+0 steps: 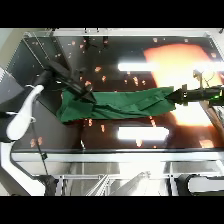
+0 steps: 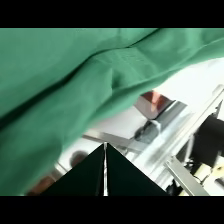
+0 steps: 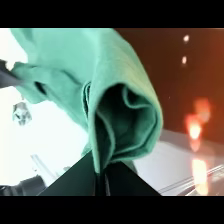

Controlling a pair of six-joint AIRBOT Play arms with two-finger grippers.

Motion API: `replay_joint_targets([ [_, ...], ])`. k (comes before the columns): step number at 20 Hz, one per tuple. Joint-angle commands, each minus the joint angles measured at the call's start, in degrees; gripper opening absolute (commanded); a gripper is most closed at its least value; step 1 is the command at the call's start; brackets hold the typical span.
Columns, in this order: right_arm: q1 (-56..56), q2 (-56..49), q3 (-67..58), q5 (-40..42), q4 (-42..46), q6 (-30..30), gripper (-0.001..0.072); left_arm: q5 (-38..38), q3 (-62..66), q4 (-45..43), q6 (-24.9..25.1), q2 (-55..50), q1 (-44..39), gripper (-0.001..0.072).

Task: Fold the shirts.

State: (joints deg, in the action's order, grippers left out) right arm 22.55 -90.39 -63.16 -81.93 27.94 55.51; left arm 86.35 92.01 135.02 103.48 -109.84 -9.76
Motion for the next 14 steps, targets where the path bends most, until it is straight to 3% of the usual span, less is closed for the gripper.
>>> replay_joint_targets([
  [1, 2.40, 0.85, -1.20, -4.74, -0.83, 0.22, 0.0021, -2.69, 5.49, 0.00, -1.60, -6.62, -9.29, 0.0030],
  [5, 2.73, 0.85, -1.22, -8.28, -2.36, -0.35, 0.0021, -1.51, 19.71, -0.02, -7.15, -15.80, -15.47, 0.0031],
  [8, 2.60, 0.85, -1.22, -12.04, -8.74, -2.69, 0.0021, 0.85, 27.87, 0.02, -10.21, -21.55, -17.40, 0.0031],
  [12, -0.17, 1.92, -1.20, -13.35, -19.76, -5.44, 0.0021, -0.07, 24.46, 0.85, -10.10, -22.29, -16.41, 0.0031],
  [14, -4.76, 2.91, -1.20, -11.91, -23.93, -7.61, 0.0022, -0.26, 24.30, 7.28, -8.63, -22.23, -15.08, 0.0030],
])
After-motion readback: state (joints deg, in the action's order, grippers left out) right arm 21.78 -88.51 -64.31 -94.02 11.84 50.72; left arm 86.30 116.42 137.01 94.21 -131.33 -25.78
